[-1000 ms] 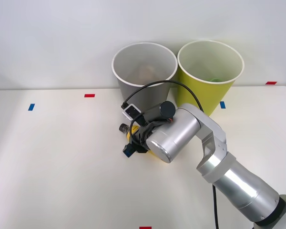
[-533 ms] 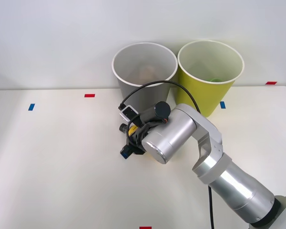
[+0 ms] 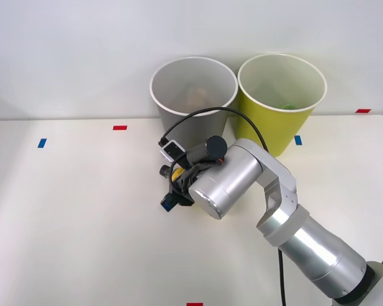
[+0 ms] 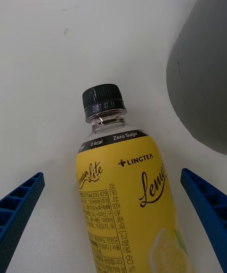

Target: Put cans in the gray bin, plastic bottles in the light green bin

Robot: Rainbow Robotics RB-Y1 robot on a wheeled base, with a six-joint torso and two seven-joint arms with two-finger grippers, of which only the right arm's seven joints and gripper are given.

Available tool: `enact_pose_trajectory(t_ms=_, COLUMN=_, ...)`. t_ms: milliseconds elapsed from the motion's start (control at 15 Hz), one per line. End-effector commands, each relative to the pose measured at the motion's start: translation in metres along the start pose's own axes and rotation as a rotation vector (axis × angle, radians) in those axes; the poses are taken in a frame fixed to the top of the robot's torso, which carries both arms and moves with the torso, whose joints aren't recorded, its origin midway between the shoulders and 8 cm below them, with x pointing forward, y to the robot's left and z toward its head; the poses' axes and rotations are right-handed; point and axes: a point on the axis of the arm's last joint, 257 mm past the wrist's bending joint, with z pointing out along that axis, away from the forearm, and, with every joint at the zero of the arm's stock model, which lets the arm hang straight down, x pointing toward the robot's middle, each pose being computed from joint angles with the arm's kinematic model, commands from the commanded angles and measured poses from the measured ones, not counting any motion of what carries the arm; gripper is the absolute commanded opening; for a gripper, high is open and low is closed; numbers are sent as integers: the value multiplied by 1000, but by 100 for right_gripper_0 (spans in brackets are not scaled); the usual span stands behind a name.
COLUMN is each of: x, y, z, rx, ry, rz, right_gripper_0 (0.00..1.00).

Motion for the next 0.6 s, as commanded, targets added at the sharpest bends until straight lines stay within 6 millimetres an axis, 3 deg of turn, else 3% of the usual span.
enact_pose_trajectory(t_ms=67, x=-1, y=1, z=9, rx=-2, ry=15, rz=18, right_gripper_0=100)
enact_pose_trajectory(t_ms=267, x=2, y=3, z=12, rx=-7, ry=25, rz=17, right_gripper_0=100)
enact_pose_trajectory(t_ms=600, x=7, y=-4, z=38, rx=16, ry=-1, rz=7, right_gripper_0=100)
